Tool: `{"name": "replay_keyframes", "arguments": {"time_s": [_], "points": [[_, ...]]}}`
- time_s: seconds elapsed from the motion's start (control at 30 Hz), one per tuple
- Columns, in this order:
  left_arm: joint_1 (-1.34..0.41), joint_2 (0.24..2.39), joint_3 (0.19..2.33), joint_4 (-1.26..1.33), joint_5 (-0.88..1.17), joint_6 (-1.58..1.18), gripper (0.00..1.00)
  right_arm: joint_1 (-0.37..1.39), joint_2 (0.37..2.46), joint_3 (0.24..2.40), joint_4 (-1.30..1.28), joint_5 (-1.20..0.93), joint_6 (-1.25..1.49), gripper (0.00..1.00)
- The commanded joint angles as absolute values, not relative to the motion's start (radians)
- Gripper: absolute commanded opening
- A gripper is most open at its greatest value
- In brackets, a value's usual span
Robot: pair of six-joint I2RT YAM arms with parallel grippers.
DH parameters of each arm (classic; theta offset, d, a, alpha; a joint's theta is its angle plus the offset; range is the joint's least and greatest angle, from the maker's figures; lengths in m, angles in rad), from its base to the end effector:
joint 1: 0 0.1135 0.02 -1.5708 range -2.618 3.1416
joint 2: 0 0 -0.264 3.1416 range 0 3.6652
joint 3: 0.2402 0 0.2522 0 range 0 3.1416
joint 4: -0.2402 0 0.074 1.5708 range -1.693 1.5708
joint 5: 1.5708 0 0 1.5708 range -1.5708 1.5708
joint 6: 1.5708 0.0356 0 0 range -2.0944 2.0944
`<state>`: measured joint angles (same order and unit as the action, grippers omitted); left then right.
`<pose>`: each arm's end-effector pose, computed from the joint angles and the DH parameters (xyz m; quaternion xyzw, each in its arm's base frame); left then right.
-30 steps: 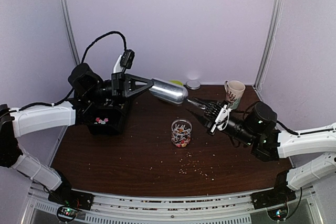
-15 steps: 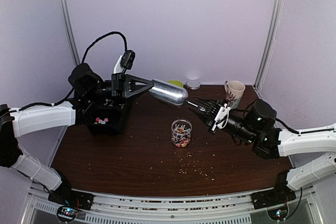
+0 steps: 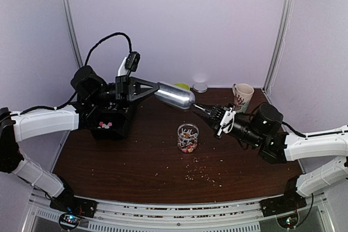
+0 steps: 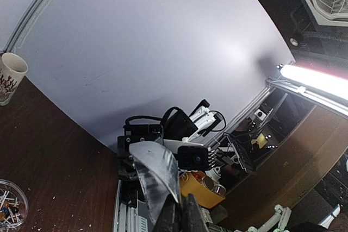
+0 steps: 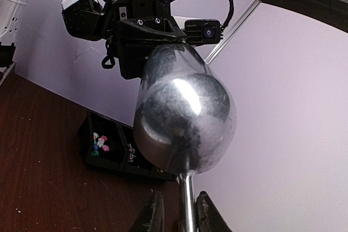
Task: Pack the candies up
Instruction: Pass from the left arm to the right
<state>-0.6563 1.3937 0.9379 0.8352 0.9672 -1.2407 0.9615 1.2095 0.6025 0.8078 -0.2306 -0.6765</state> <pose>0.2256 -0.2108 0.3543 0.2255 0.5866 -0.7475 0.2152 0.1470 0.2249 0.2917 -0.5199 0.3641 0.1813 0.7511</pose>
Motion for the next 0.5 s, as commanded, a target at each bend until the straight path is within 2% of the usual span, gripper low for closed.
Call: {"name": "replay_keyframes", "arguments": {"time_s": [0.0,0.23,0.47], "points": [[-0.664,1.399,0.945,0.911,0.98,-1.262,0.0,0.954,1.222,0.634,0.872,-0.252,-0.654,0.22],[-0.663,1.405,0.942,0.926,0.982,-1.284,0.0,0.955,1.225,0.638,0.898,-0.255,-0.651,0.21],[-0.663,1.422,0.944,0.972,0.984,-1.316,0.0,0.953,1.232,0.646,0.882,-0.282,-0.64,0.08]]}}
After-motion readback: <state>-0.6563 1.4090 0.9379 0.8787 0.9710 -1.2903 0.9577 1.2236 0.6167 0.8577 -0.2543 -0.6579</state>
